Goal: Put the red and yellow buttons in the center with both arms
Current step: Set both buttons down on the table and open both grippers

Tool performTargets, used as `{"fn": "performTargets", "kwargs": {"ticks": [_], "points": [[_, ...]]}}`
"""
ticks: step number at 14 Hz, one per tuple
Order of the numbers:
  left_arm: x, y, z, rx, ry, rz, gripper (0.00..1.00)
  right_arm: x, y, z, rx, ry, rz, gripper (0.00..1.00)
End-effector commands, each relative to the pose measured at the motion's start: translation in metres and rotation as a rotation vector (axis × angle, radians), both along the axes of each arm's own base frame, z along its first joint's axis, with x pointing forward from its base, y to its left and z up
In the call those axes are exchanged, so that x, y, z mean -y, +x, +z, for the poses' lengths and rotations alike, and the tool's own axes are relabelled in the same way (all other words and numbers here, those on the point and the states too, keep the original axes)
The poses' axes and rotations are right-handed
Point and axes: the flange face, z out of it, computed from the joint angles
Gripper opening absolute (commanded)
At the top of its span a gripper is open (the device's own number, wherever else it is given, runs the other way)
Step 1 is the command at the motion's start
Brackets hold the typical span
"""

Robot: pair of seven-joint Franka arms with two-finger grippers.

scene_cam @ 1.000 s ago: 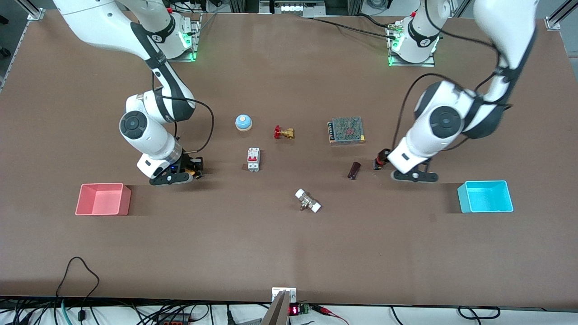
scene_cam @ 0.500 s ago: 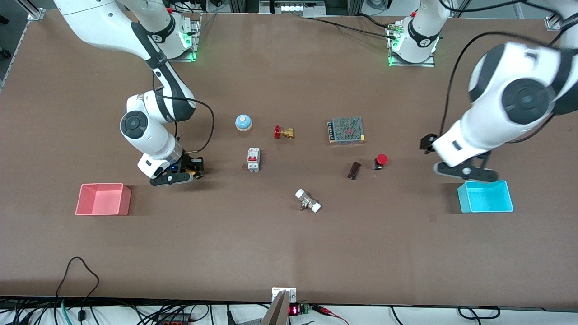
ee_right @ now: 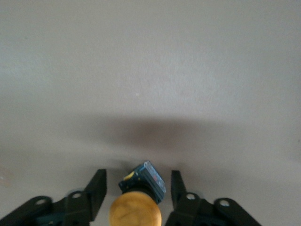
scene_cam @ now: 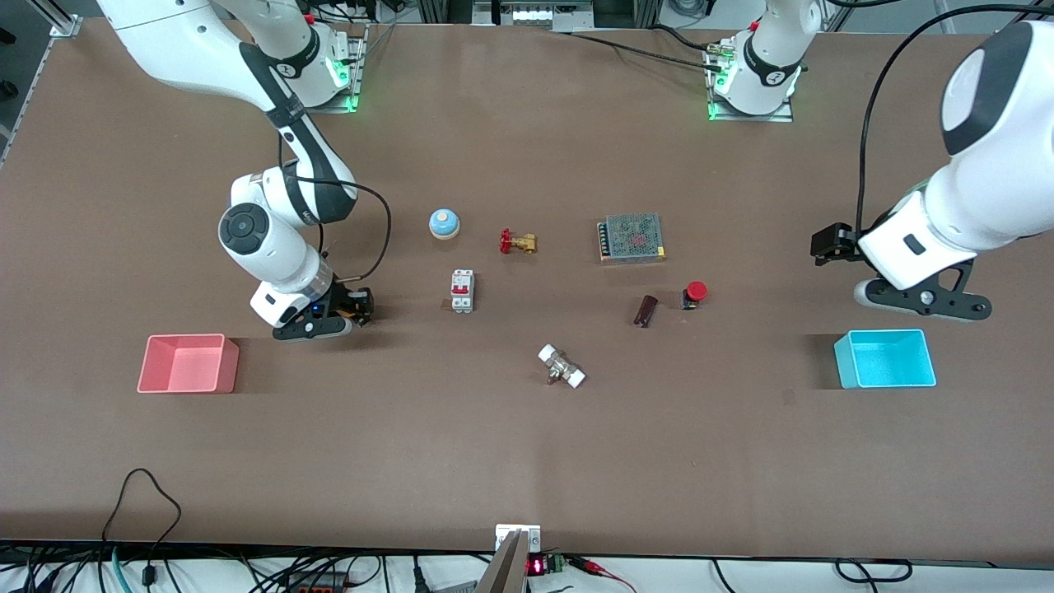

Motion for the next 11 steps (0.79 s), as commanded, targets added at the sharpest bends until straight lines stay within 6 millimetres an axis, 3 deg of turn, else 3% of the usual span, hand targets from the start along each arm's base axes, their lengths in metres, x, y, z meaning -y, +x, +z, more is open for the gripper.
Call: {"fn": "performTargets", "kwargs": {"ticks": [1, 5, 8, 11], "points": [[-0.012, -0.029, 0.021, 0.070, -0.079, -0.025, 1.00, 0.003, 0.020, 0.044, 0.017, 0.018, -0.039, 1.00], [-0.032, -0.068, 0.033, 0.255, -0.051, 0.000, 1.00, 0.051, 0.036, 0.146, -0.023, 0.031, -0.124, 1.00], [-0.035, -0.069, 0.026, 0.183, -0.045, 0.003, 1.00, 0.082, 0.020, 0.228, -0.004, 0.023, -0.165, 1.00], [-0.034, -0.065, 0.028, 0.192, 0.033, -0.029, 1.00, 0.113, -0.013, 0.296, -0.022, -0.001, -0.195, 1.00]]}}
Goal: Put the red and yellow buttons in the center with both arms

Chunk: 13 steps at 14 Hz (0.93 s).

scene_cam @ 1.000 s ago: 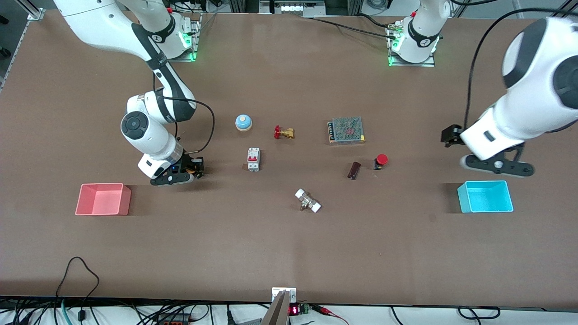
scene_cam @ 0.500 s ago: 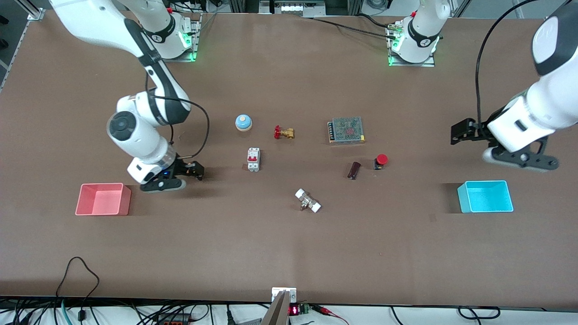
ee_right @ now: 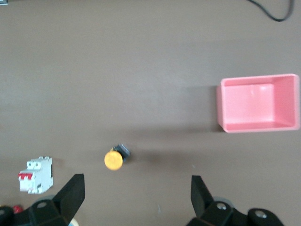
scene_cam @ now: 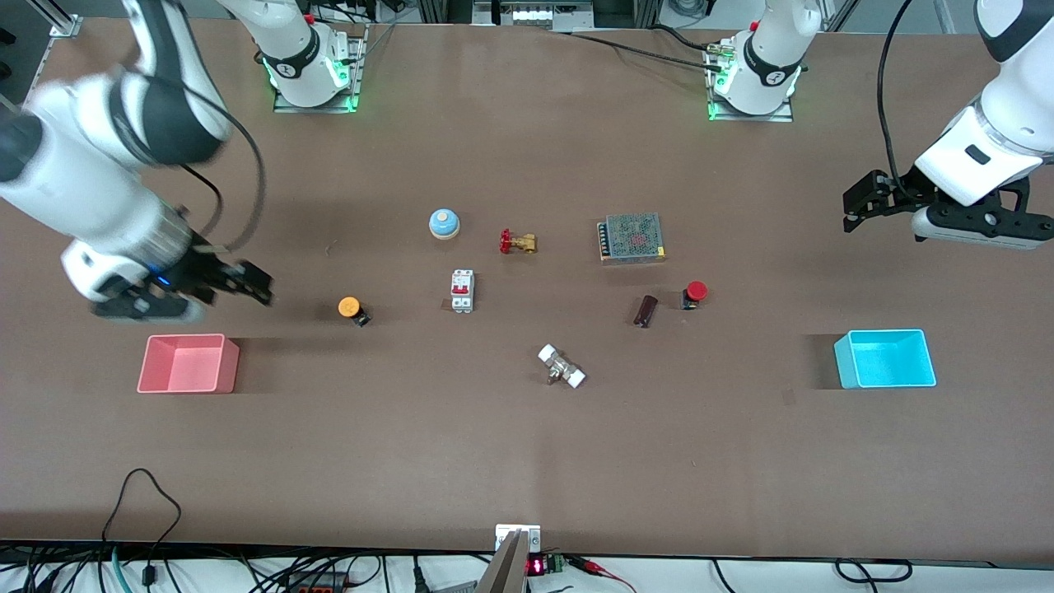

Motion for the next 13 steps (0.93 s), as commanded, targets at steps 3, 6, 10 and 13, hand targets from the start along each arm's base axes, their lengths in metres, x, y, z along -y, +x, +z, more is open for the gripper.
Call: {"fn": "performTargets", "kwargs": {"ticks": [3, 6, 10, 13], "points": [[-0.002, -0.003, 0.007, -0.019, 0.042, -0.025, 1.00, 0.024, -0.055, 0.083, -0.091, -0.021, -0.018, 1.00], [0.001, -0.004, 0.009, -0.019, 0.042, -0.031, 1.00, 0.028, -0.057, 0.122, -0.116, -0.042, -0.017, 1.00], [0.018, -0.003, 0.017, -0.006, 0.040, -0.057, 1.00, 0.048, -0.045, 0.113, -0.146, -0.027, -0.052, 1.00], [0.020, -0.004, 0.017, -0.006, 0.040, -0.058, 1.00, 0.046, -0.044, 0.112, -0.150, -0.041, -0.051, 1.00]]}}
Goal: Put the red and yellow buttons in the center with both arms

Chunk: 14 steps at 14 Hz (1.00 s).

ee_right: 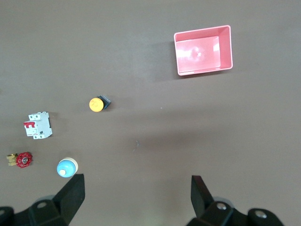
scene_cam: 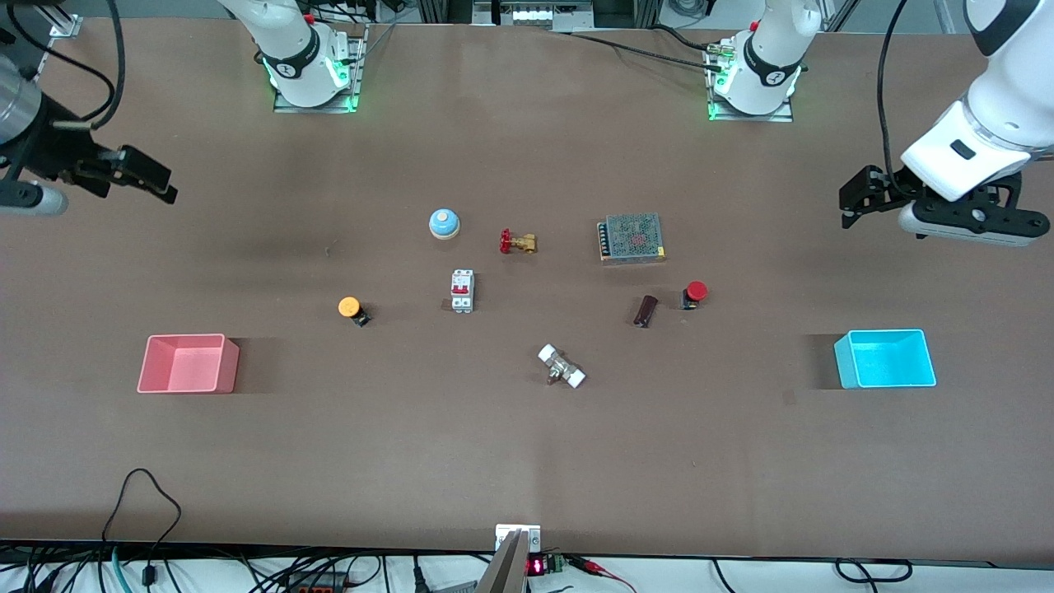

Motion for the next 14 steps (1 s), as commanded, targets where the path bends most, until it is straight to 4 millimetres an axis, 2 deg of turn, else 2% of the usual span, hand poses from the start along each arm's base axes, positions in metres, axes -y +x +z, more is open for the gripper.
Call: {"fn": "performTargets", "kwargs": {"ticks": [1, 14], "points": [[0.0006, -0.0015, 0.0056, -0.008, 0.018, -0.016, 1.00, -0.0108, 0.0028, 0.0063, -0.005, -0.019, 0.024, 1.00], [0.0013, -0.0025, 0.0055, -0.015, 0.018, -0.011, 1.00, -0.0085, 0.0045, 0.0064, 0.005, -0.041, 0.031, 1.00]]}}
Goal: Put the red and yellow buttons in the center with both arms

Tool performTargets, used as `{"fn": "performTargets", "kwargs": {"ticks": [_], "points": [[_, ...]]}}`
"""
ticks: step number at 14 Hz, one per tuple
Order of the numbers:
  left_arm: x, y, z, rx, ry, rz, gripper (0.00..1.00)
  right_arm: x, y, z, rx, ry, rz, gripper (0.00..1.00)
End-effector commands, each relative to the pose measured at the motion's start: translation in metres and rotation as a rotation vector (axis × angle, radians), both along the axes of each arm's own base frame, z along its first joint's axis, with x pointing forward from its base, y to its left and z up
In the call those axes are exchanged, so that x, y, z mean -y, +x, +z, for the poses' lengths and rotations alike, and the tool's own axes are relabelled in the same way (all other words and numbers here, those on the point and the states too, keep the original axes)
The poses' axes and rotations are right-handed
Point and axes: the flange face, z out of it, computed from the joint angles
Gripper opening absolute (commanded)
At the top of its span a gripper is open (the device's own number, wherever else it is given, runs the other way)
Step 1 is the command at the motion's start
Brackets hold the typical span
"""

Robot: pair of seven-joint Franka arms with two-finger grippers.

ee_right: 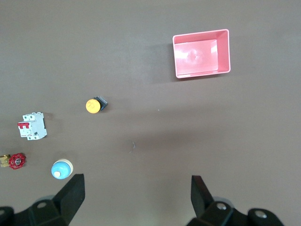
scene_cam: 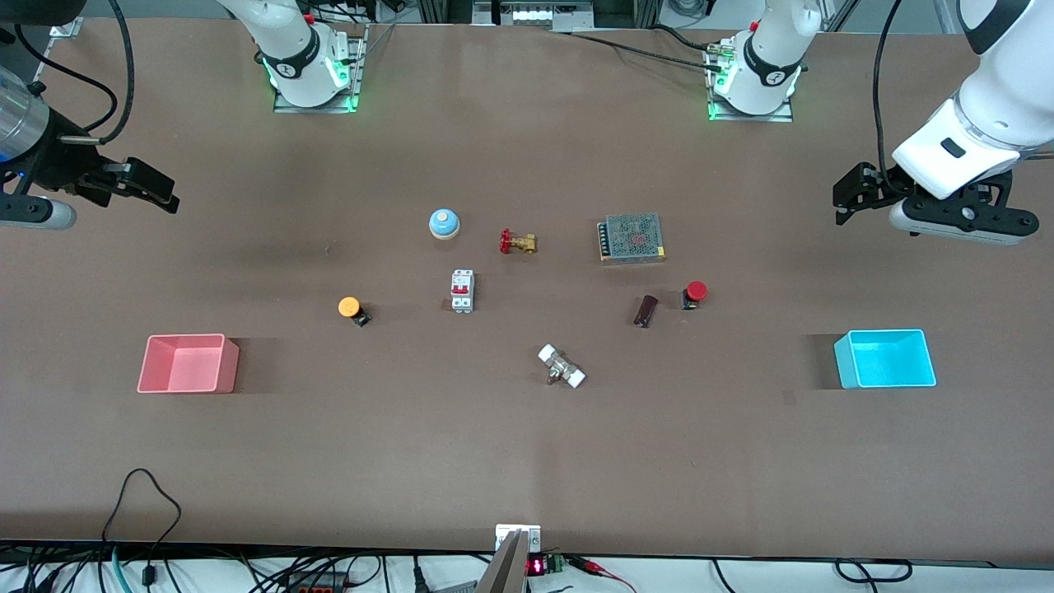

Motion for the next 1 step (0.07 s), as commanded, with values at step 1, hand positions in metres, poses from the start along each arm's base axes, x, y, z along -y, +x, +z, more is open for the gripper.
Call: {"fn": "performTargets", "kwargs": {"ticks": [1], "points": [[0.0001, -0.0009, 0.0066, -0.001, 0.016, -0.010, 1.00, -0.0005, 0.0005, 0.0067, 0.003, -0.015, 0.009, 1.00]]}}
